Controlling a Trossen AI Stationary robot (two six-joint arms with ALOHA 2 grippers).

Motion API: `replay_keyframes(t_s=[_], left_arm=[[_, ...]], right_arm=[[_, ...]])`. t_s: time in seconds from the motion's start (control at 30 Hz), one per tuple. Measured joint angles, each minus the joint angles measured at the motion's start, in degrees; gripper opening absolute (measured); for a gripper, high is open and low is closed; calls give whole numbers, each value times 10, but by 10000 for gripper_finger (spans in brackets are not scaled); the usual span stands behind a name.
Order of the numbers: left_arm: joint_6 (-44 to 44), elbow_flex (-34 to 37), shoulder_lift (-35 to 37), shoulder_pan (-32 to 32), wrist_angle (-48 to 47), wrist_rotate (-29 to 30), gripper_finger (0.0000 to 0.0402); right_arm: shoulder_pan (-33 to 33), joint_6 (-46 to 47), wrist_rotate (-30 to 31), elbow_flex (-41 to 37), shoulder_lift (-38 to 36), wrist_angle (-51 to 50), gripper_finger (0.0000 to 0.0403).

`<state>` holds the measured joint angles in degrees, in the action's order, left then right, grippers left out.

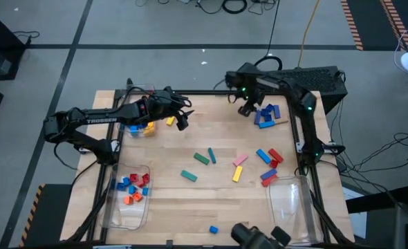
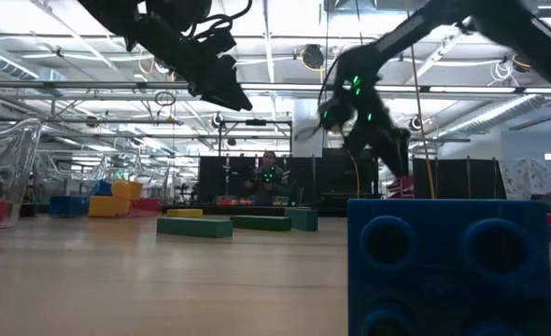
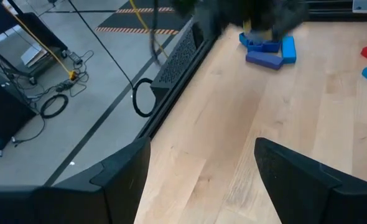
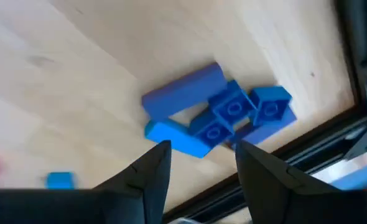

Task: Sort blocks by size
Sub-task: Put the red four stud game piece into the bottom left transparent bin

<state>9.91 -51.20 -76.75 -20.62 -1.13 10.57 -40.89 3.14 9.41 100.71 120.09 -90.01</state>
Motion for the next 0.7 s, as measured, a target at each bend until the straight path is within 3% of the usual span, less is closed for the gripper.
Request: replay_keyframes(t_s=[0.17, 0.3, 0.4, 0.5, 0.7], left_arm=[[0, 0, 0, 0, 0, 0, 290], [-1, 0, 0, 0, -3, 0, 290], [-1, 0, 0, 0, -3, 0, 290], [-1, 0, 0, 0, -7, 0, 290], [-2, 0, 0, 0, -29, 1, 290]], right_arm=[[-43, 67, -60, 1, -88, 0, 162], [-102, 178, -63, 1, -121, 18, 142], [-131, 252, -74, 1, -115, 7, 118], [-143, 295, -124, 0, -93, 2, 96], [-130, 343, -177, -2, -36, 1, 53]])
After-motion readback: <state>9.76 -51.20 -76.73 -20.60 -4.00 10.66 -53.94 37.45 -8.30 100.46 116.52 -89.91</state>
